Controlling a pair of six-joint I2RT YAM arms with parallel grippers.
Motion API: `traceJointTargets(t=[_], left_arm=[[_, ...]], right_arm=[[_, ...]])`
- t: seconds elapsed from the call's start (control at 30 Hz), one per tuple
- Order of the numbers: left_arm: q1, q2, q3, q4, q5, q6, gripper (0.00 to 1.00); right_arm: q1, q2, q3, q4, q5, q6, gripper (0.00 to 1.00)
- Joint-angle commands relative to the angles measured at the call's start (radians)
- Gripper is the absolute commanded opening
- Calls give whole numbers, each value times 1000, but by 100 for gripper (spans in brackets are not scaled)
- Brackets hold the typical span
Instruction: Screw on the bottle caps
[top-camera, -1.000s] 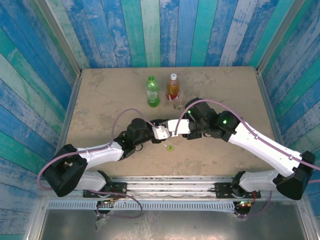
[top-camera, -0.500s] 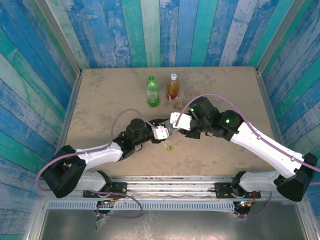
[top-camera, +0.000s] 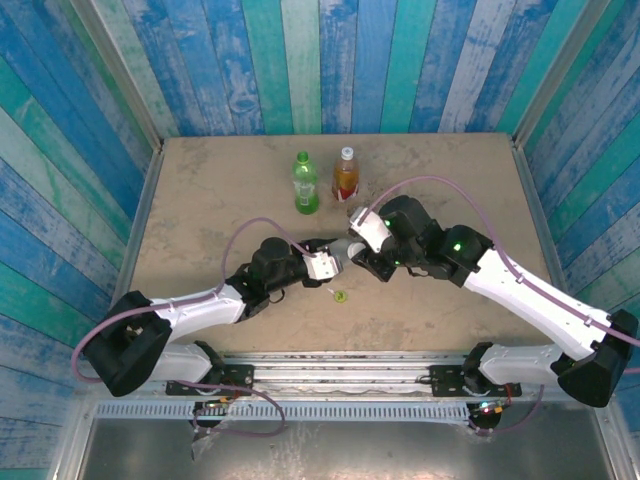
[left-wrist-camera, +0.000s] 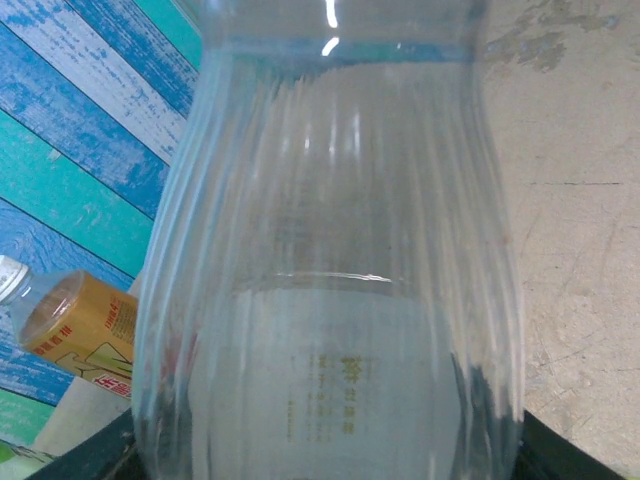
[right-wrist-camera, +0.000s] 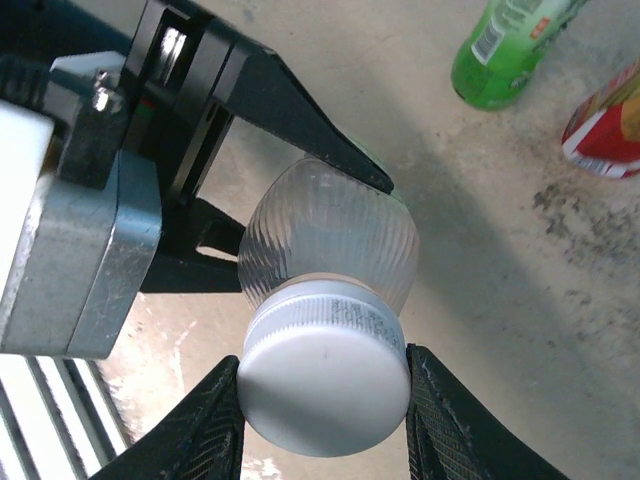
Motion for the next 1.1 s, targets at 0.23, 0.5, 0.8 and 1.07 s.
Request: traceJointTargets(t=[0.23, 0.5, 0.8, 1.07], left_arm=[[-3, -46, -10, 55, -34, 1, 59], [-1, -42, -7, 57, -31, -33, 59], [60, -4, -31, 279, 222, -372, 57], [60, 39, -24, 448, 342, -569, 58]], right_arm=[[-33, -13, -21, 31, -37, 401, 1], [-34, -45, 28, 5, -73, 181, 39], [-36, -301, -129, 336, -36, 39, 72], [-38, -427, -338, 681, -174, 4, 74]])
